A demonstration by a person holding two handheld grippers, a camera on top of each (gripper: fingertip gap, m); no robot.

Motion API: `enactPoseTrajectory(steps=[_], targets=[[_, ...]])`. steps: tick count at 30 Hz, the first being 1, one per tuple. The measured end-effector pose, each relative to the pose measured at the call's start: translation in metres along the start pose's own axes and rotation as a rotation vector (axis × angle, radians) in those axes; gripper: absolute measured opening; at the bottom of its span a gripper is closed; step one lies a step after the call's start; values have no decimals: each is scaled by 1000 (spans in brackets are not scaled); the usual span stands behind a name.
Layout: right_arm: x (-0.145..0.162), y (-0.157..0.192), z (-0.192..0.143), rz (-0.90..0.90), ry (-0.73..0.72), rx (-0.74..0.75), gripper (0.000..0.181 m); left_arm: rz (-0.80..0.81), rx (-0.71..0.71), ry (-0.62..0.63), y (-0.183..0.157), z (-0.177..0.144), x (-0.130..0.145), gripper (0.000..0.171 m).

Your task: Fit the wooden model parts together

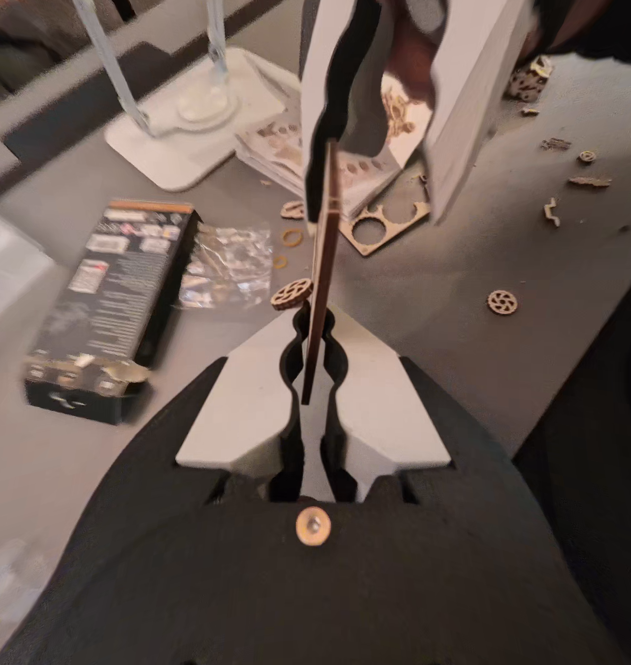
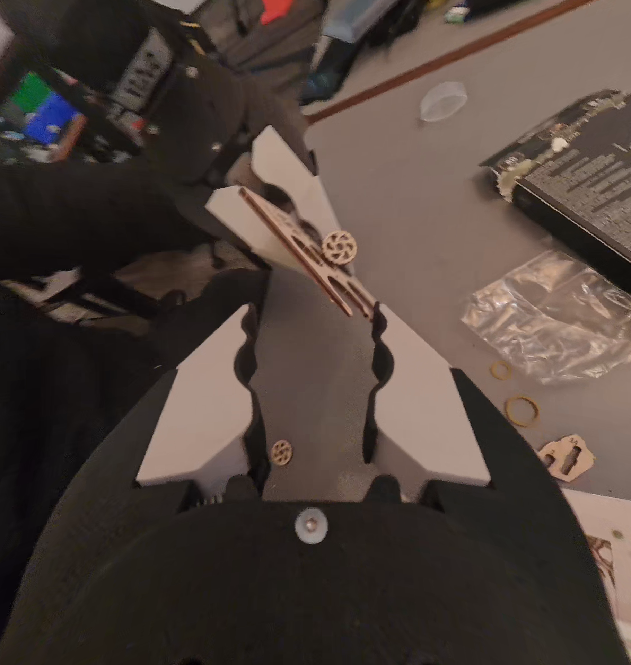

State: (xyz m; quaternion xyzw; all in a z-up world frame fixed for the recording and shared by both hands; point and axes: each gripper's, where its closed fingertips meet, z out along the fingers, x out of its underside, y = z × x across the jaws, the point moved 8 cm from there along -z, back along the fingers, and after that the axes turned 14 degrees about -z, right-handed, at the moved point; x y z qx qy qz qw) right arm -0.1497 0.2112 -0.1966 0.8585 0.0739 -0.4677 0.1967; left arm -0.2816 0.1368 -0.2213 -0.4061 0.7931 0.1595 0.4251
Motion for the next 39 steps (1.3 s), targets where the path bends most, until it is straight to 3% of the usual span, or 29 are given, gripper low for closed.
enactPoseTrajectory(steps=[1,2,5,12,15,16,20,22,25,28,30,32,36,39], targets=[[-4,3,-13,-11,-34,-11,60,61,-28,-33,-3,-5,-5,1],[-9,1,-26,-18,-72,9,47,137,-95,-19,-5,-7,-7,1],[-23,-7,-49,-30,-130,46,42,409,-257,15,-13,-9,-12,1],[-23,-8,6,-33,90,-93,44,736,-409,59,-35,1,-16,0],[-22,-7,16,-2,28,-172,17,796,-448,87,-37,3,-13,0],[-20,-7,16,1,31,-177,17,797,-438,86,-37,3,-12,0],[-23,-13,7,0,-64,-80,16,739,-411,105,-31,3,-8,1],[-23,-20,-6,2,-117,39,17,676,-404,120,-23,2,-4,1],[-2,-18,-17,-70,74,181,17,550,-388,151,-6,-3,4,1],[26,-13,-13,-53,175,206,18,288,-307,138,11,-5,9,1],[45,-13,-1,-101,271,251,32,52,-207,147,22,-2,13,1],[63,-16,12,-150,376,293,34,-73,-161,109,32,-2,17,1],[62,-17,19,-187,346,328,38,-269,-39,68,38,-1,21,1],[24,-10,4,-247,154,367,41,-332,31,38,35,-1,15,1]])
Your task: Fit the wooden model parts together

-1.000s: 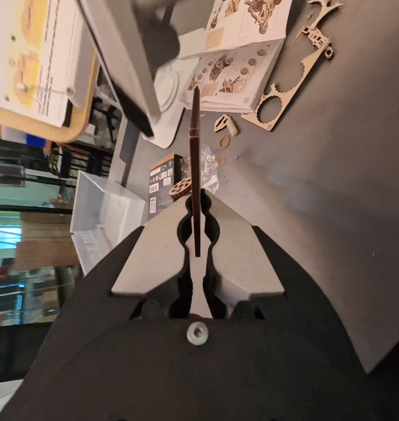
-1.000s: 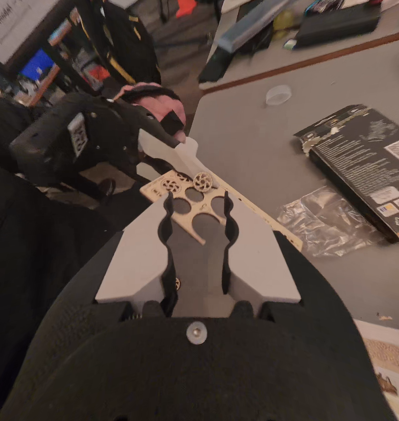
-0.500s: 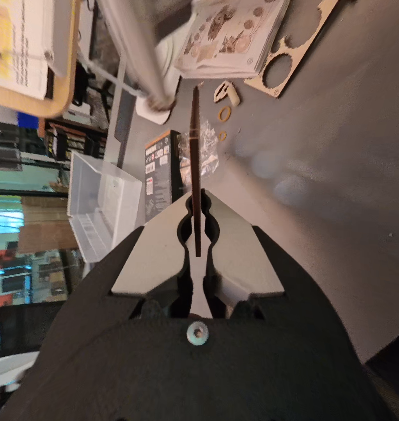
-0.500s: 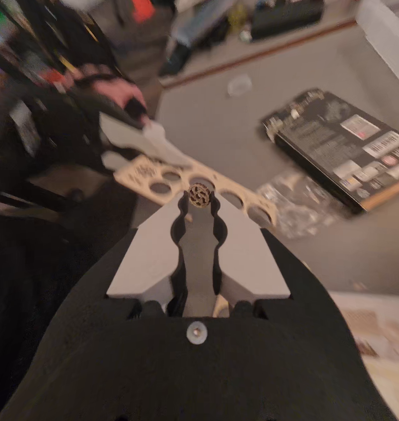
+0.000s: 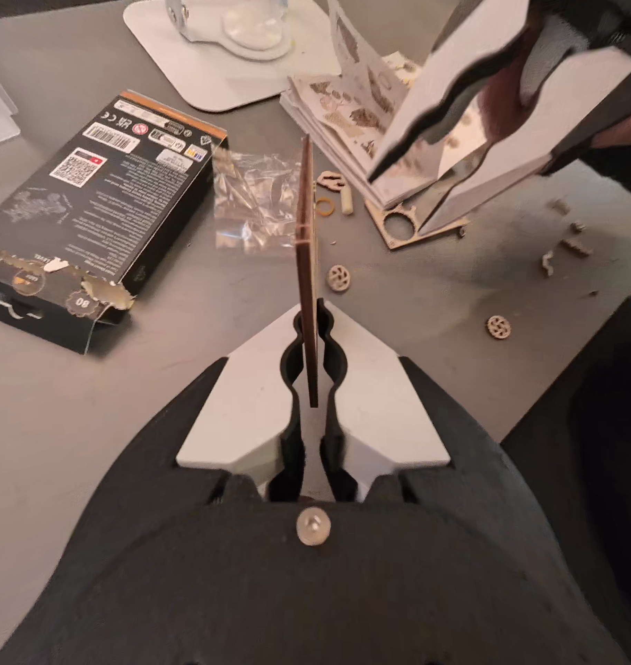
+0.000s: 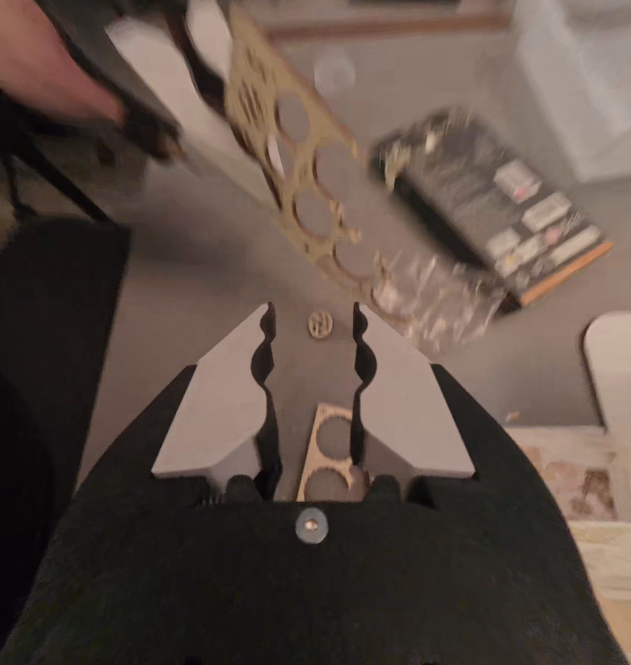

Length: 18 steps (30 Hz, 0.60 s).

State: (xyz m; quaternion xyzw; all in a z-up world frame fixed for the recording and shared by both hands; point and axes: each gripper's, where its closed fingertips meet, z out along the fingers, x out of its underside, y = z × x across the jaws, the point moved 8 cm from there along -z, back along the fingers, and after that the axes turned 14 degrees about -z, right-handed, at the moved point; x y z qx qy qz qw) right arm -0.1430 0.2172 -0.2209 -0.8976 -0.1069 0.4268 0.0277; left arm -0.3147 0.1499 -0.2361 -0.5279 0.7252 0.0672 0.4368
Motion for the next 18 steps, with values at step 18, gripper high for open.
enactPoseTrajectory(steps=[18], targets=[[-62,-8,32,-78,-48,-110,24,-31,62,131,-23,21,0,2]])
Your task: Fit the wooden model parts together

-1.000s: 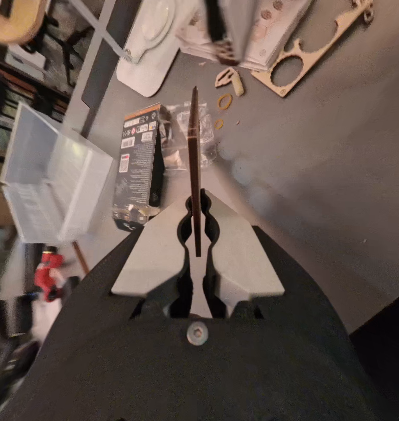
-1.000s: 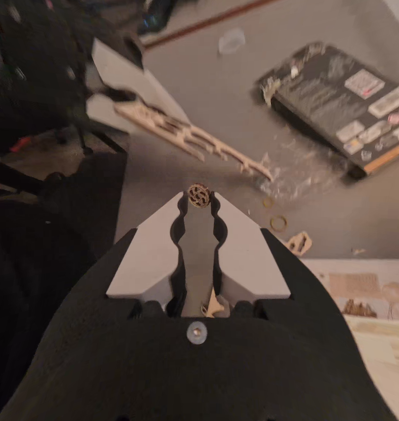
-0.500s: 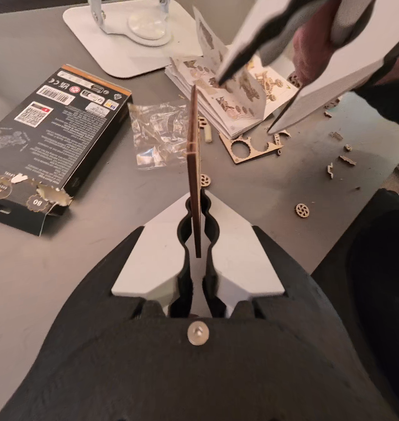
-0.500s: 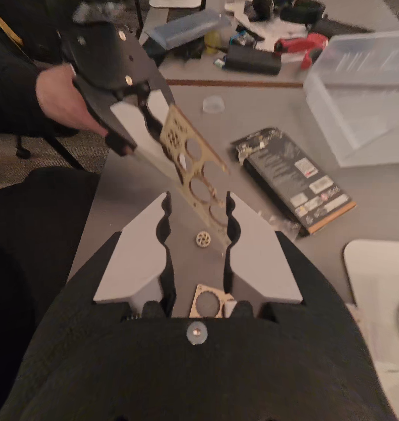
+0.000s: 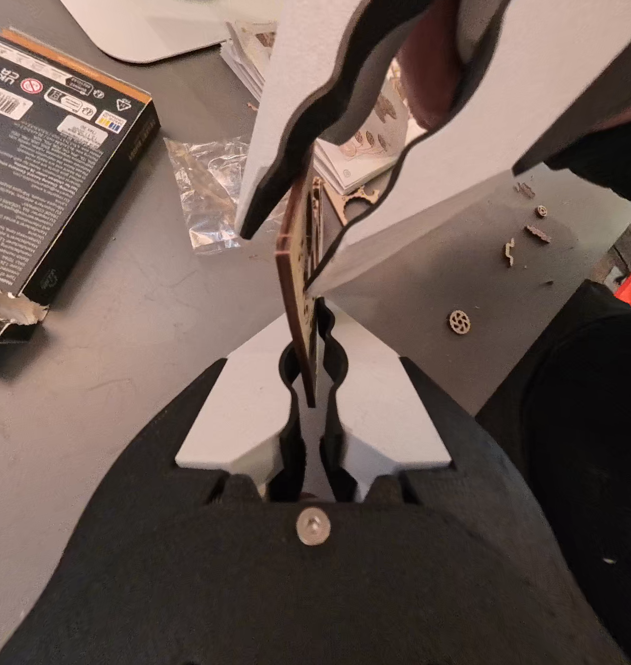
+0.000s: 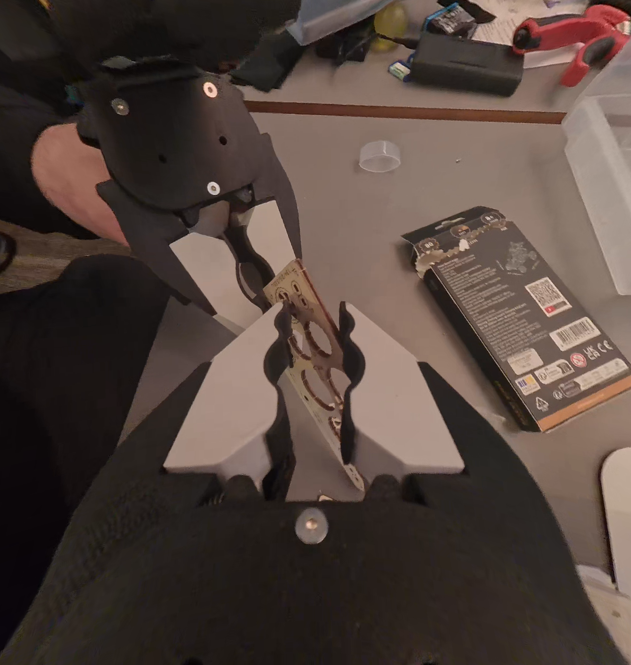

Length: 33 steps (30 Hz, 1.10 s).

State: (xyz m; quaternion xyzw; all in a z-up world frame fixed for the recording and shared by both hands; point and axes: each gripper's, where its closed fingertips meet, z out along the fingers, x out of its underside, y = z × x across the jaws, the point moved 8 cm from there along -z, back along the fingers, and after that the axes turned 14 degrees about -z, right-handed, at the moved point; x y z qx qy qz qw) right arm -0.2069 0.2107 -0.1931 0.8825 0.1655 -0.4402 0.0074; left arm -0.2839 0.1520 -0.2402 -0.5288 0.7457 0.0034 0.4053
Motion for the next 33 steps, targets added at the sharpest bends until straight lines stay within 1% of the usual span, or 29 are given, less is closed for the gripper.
enactPoseTrajectory(steps=[1,2,4,6,9,12,14,16,22,24,27,29,31,33], targets=[[1,0,0,-21,30,58,21,-7,36,-6,-3,2,-1,2],[2,0,1,-31,54,87,22,-18,10,-3,-3,5,-1,3],[3,2,1,-36,48,97,22,-35,9,-7,-2,6,-1,1],[3,4,-2,-45,53,112,22,-15,-3,0,-3,6,-2,2],[5,4,-8,-29,46,95,21,-6,33,-26,-5,6,-2,1],[6,8,-15,-15,56,72,18,-26,112,-19,-8,7,1,2],[4,11,-20,-39,36,88,17,-3,109,-48,-10,4,0,0],[4,12,-25,-26,30,89,17,18,105,-56,-14,4,-2,1],[7,15,-32,-3,16,87,17,31,165,-73,-21,5,-1,1],[5,15,-36,20,-11,92,16,24,201,-84,-23,3,-1,3],[3,13,-41,82,-60,83,12,27,186,-83,-19,0,-1,8],[3,9,-44,167,-124,76,11,-7,228,-127,-16,-7,-4,10],[4,5,-47,279,-239,38,7,-60,292,-207,-12,-19,-9,15],[5,1,-49,432,-387,-25,3,-125,378,-272,-8,-27,-12,18]])
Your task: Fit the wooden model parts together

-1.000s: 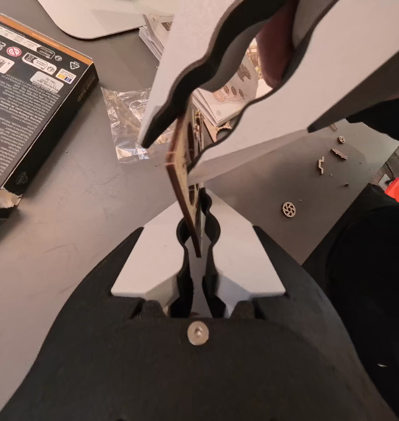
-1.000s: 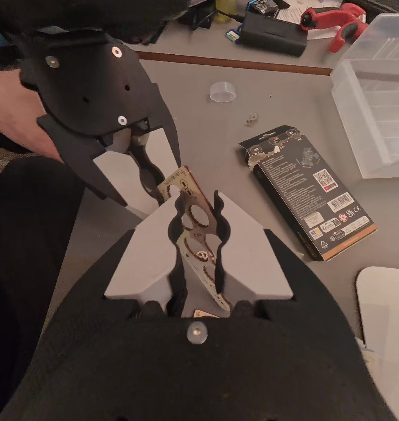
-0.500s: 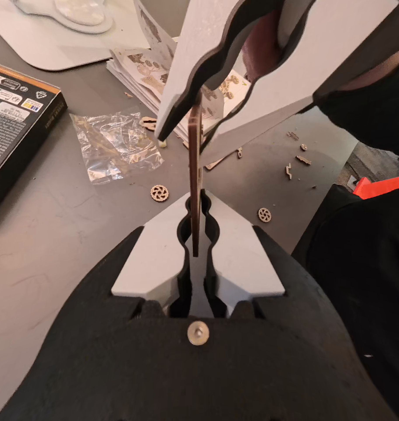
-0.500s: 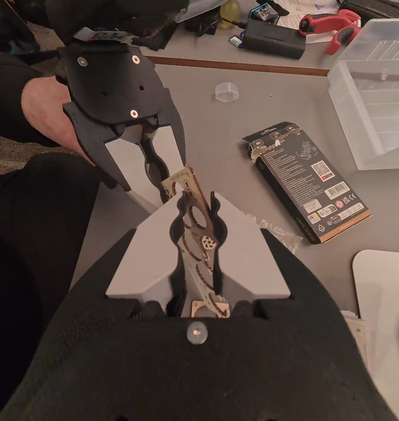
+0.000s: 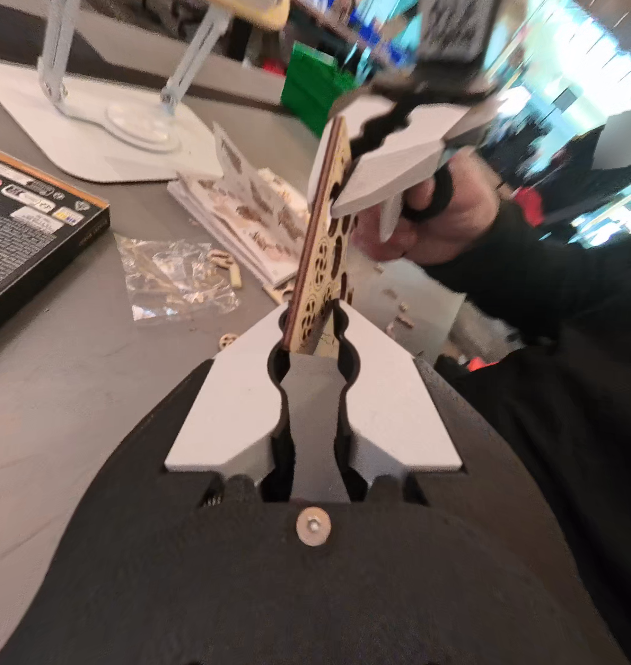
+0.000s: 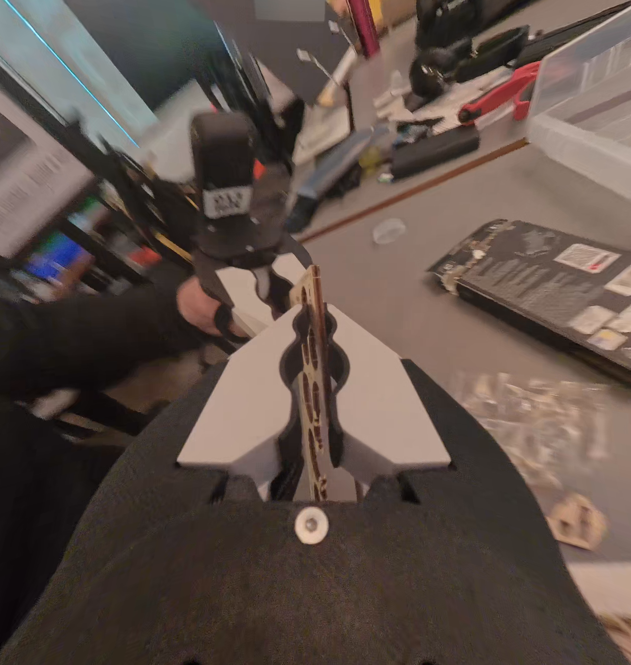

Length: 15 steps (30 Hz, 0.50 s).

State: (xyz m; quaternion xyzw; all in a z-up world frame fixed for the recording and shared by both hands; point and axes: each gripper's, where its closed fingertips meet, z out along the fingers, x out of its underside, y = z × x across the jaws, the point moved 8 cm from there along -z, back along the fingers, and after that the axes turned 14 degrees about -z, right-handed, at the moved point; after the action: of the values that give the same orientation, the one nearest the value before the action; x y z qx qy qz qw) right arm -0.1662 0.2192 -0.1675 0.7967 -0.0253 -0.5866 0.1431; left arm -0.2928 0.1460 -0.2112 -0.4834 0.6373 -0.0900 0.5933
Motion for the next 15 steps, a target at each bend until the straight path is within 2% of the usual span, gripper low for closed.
enactPoseTrajectory(steps=[5,8,10,11,12,13,15], targets=[[5,-6,1,202,-199,-40,2,-112,162,-127,-2,-3,-5,8],[10,-8,0,245,-253,-49,5,-104,165,-121,-5,-3,-6,1],[9,-8,-4,117,-182,22,12,-94,131,-69,-6,-3,-8,1],[4,-8,-8,14,-131,87,29,-77,121,-48,-8,-4,-10,1],[-3,-4,-10,-115,-68,121,31,-71,97,-17,-8,-4,-11,1],[-10,0,-11,-236,3,145,33,-50,60,30,-8,-3,-11,1],[-21,6,-8,-392,128,138,49,11,14,103,-13,-1,-10,1]])
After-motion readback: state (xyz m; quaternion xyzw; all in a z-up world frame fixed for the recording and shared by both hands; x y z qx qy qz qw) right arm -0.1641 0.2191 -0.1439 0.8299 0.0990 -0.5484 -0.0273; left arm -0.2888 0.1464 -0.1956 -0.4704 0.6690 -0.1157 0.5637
